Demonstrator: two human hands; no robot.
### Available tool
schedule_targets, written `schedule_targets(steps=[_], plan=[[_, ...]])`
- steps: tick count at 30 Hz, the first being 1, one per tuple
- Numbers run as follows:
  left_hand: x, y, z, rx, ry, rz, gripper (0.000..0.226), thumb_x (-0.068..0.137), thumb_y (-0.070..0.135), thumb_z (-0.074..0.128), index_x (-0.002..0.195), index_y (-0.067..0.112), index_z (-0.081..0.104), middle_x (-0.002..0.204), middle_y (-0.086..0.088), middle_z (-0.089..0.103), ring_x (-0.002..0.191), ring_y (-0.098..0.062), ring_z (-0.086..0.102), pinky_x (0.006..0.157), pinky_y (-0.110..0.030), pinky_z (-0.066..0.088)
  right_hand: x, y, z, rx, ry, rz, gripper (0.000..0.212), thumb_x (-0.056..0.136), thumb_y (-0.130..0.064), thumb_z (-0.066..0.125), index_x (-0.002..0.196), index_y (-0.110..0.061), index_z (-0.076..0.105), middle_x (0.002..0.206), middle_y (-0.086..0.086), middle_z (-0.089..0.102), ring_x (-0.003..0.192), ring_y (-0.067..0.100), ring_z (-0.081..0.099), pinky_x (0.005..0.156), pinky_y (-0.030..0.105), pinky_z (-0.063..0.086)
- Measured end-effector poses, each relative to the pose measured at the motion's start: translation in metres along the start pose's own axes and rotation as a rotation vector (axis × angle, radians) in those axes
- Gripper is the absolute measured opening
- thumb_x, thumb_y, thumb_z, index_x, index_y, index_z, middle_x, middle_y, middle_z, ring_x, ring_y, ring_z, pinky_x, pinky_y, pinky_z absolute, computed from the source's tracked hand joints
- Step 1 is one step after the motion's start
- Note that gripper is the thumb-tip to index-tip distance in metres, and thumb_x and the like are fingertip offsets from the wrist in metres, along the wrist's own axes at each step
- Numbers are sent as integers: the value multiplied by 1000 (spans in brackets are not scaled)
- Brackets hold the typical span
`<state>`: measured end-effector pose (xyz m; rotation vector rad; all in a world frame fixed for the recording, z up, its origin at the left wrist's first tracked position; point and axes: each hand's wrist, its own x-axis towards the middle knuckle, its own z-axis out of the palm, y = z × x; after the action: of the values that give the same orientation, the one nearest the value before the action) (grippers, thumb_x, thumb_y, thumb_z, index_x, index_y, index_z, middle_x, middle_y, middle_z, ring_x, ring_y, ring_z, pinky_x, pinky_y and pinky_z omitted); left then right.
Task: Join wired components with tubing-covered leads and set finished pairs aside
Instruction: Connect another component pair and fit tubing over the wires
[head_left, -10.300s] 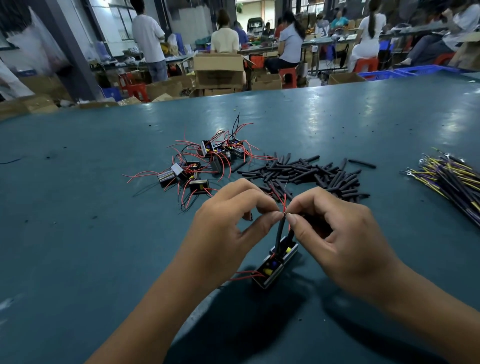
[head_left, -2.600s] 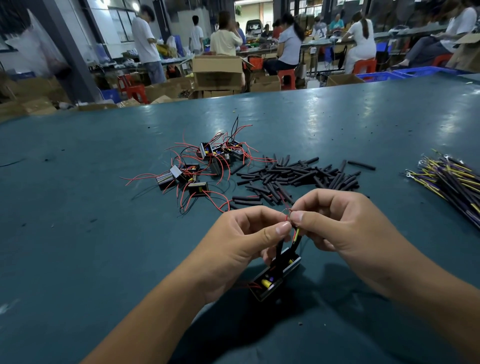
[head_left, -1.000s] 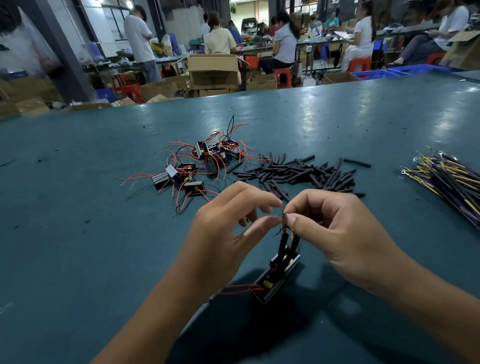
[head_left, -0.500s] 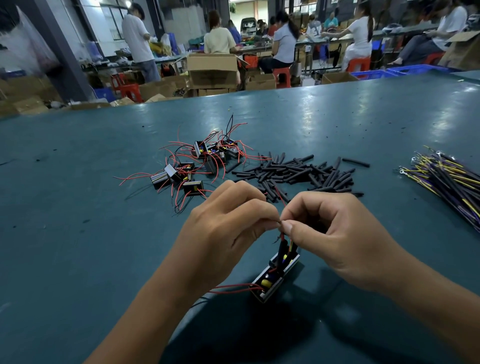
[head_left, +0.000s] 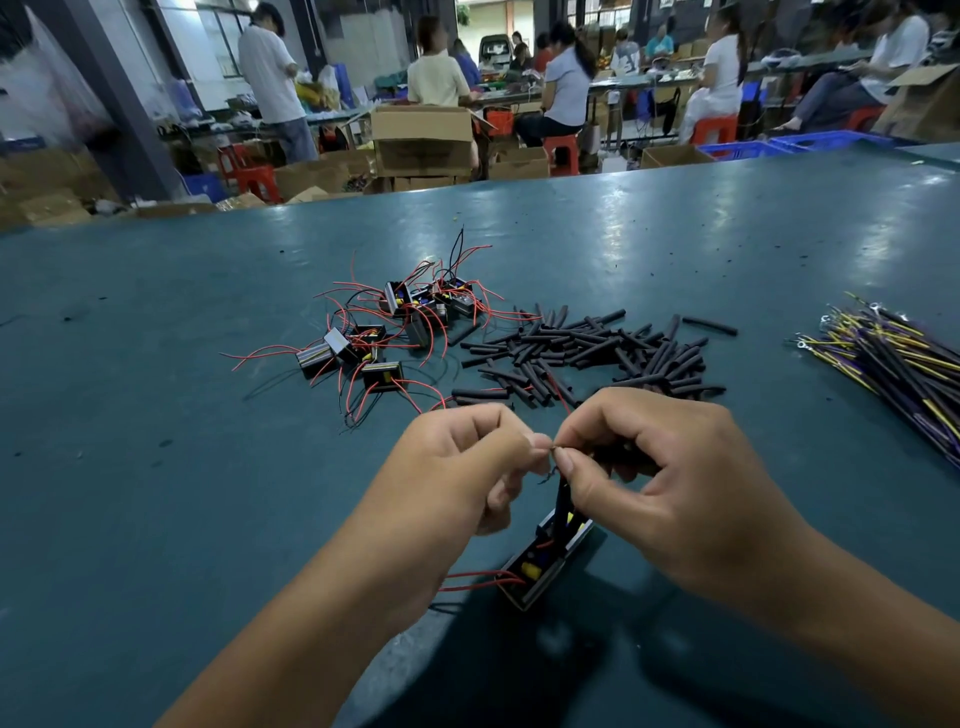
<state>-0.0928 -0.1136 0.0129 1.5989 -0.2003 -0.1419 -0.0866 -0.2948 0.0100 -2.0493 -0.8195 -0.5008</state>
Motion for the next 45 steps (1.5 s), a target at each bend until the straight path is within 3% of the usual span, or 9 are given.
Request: schedule_targets(steps=[3,5,9,13,15,23,33,41,45], plan=[[4,-4,1,-281,-121,-258,11,59,26,67,54,20,60,55,3,38,45,-11,30,42,-21,28,0,-1,1,-44,-7,-30,6,84,-14,67,79,-17,67,69,-12,59,64,9,56,59,14,40],[6,-5,2,-299,-127,-263,11,63,25,66,54,20,61,56,3,40,46,-11,33,42,-21,29,0,1,0,2,-11,-9,7,85,-15,68,78,-18,66,67,-10,59,63,10,56,58,15,41],[5,-4,-11,308,91,251,14,84,28,64,73,19,65,61,5,51,54,-10,43,51,-19,34,2,6,-4,120,-32,87,9,86,-20,67,78,-23,66,68,-7,63,58,13,57,53,23,45],[5,3,-24,807,70,710,15,84,14,75,98,20,73,89,7,60,79,-5,54,70,-11,37,2,7,-5,167,-63,105,8,87,-22,66,79,-24,66,68,-7,65,57,14,58,53,24,46],[6,2,-24,861,63,783,14,84,19,76,97,16,75,94,4,61,85,1,52,75,-9,37,2,7,-5,174,-74,100,9,87,-22,66,79,-24,66,67,-8,63,56,10,55,52,19,43],[9,-2,-23,916,110,948,17,94,25,68,90,11,76,88,2,62,78,-21,58,69,-35,47,1,7,-4,182,-93,81,8,88,-20,67,81,-24,67,68,-11,62,57,7,55,55,14,41],[3,3,-16,766,34,707,20,96,29,57,83,17,67,72,12,53,67,-6,47,63,-17,37,2,6,-3,154,-65,66,8,87,-20,67,80,-22,67,68,-9,62,58,11,57,54,16,43],[2,-2,-4,-134,-141,-30,24,87,22,59,64,18,63,58,2,42,52,-11,35,50,-21,27,1,6,-1,191,-79,88,9,86,-19,66,77,-22,66,64,-6,61,54,10,53,53,18,42],[4,-4,-7,65,-18,132,18,87,24,61,72,18,67,63,-2,52,54,-12,44,51,-20,36,2,9,-2,229,-74,130,9,86,-22,67,77,-22,66,62,-1,60,52,6,49,51,15,39]])
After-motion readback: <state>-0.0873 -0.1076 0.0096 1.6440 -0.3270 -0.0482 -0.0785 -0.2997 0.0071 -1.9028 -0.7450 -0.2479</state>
